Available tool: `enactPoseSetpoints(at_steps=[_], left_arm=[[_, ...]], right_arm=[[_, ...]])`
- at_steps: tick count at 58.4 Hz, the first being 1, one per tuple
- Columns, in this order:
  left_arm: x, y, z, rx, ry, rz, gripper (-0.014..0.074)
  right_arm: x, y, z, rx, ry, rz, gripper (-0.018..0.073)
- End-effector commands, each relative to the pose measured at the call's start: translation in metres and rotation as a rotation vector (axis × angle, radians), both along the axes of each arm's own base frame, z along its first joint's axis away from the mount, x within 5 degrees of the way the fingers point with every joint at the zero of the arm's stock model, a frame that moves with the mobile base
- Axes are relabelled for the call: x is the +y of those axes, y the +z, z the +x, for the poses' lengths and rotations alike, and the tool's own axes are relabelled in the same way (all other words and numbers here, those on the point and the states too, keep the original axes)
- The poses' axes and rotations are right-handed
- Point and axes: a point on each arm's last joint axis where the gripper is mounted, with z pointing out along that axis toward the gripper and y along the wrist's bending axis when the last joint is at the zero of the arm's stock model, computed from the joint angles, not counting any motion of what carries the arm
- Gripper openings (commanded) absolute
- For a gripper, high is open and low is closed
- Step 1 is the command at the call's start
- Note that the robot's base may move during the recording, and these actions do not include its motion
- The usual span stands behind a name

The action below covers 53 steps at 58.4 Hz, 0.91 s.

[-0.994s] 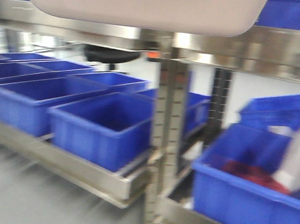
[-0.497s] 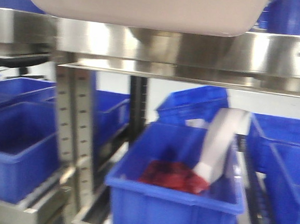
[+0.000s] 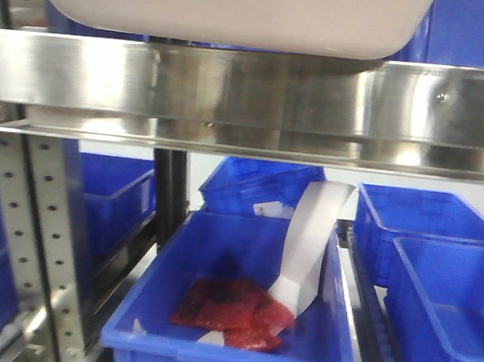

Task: Grab white bin and place on right shelf
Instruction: 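Extend both arms to carry the bin over the upper shelf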

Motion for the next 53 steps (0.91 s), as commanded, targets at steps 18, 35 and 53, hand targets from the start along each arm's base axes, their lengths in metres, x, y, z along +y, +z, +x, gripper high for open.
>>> enactPoseSetpoints(at_steps=[18,35,53], left_arm=[[-0.0292,0.0262,-0.0453,-0.17,-0.429,-0.042,-0.0126],[-0.0292,0.0262,-0.0453,-0.17,-0.429,-0.042,-0.0126],[-0.0292,0.0262,-0.0453,-0.17,-0.429,-0.042,-0.0126]], right_arm=[[0.027,0.0373,-0.0287,-0.162,0.285,0.119,0.0063],[0.0269,0.0372,-0.0286,-0.162,0.284,0.119,0.0063],[0.0266,0.0371,-0.0282,-0.16,0.278,0.118,0.0063]])
